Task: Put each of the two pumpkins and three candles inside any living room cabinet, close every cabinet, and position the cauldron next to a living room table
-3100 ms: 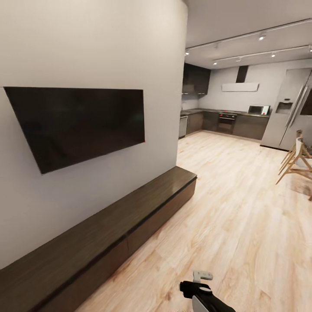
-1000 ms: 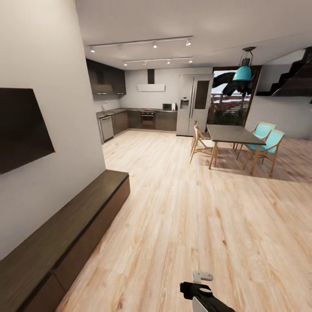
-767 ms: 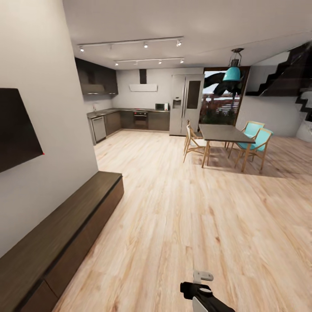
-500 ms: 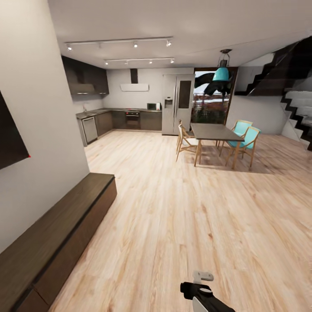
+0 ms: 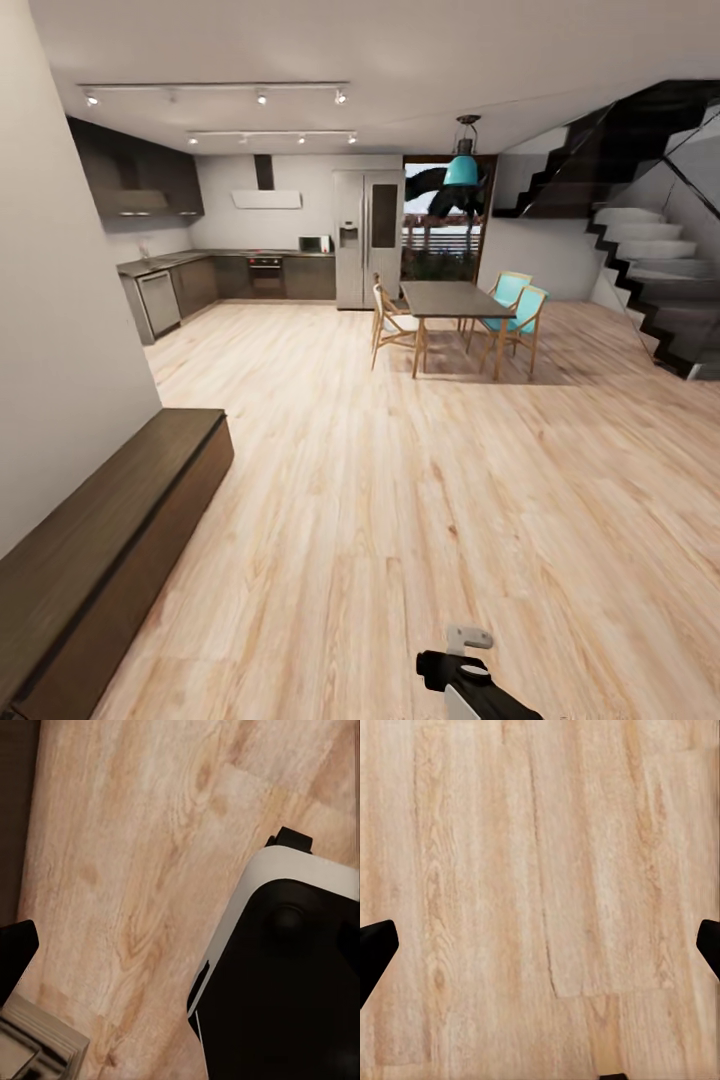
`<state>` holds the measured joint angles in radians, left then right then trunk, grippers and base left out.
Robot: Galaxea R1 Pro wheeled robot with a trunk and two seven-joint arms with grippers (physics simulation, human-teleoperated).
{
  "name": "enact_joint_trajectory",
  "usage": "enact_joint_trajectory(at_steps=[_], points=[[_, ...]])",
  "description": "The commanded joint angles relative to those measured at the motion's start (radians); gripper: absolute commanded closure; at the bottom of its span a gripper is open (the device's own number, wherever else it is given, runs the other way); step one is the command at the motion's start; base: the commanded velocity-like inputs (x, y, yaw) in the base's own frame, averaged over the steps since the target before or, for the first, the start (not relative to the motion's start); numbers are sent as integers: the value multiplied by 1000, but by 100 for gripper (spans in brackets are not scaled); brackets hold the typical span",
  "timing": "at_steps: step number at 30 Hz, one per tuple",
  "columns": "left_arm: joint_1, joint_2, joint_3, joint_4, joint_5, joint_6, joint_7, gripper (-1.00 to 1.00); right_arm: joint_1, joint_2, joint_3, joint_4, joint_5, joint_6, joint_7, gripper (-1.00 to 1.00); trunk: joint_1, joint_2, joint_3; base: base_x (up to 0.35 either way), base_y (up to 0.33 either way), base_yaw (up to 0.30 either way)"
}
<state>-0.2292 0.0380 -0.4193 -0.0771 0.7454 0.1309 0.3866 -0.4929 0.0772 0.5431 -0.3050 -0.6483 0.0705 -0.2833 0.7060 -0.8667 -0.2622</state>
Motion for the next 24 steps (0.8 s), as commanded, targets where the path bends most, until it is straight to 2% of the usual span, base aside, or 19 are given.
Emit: enact_joint_trajectory(at_steps=[1, 7, 11, 13, 14, 18, 24], points=[[0, 1, -9, -4, 5, 6, 6, -100, -1, -1, 8, -2, -5, 5, -7, -100, 0, -1, -2, 0, 0, -262], [-1, 1, -10, -15, 4, -23, 4, -100, 0, -1, 9, -2, -5, -7, -7, -100, 0, -1, -4, 17, 0, -249], [-5, 6, -17, -51, -7, -26, -31, -100, -1, -1, 9, 1, -4, -12, -8, -100, 0, -1, -5, 256, 0, -62], [-10, 21, -17, -91, -10, -27, -59, -100, 0, -1, 9, 19, -4, -33, -8, -100, 0, -1, -5, 313, 0, -17], [-13, 40, -15, -128, -10, -27, -71, -100, 0, 0, 9, 43, -3, -61, -8, -100, 0, -1, -5, 328, 0, -5], [-18, 71, -11, -242, -4, -26, -80, -100, -1, 1, 9, 77, -1, -99, -8, -100, 0, -1, -5, 331, 0, -2], [-72, 81, -8, -287, 1, -29, -81, -100, -1, 0, 9, 85, 2, -108, -8, -100, 0, -1, -5, 334, 0, 0]])
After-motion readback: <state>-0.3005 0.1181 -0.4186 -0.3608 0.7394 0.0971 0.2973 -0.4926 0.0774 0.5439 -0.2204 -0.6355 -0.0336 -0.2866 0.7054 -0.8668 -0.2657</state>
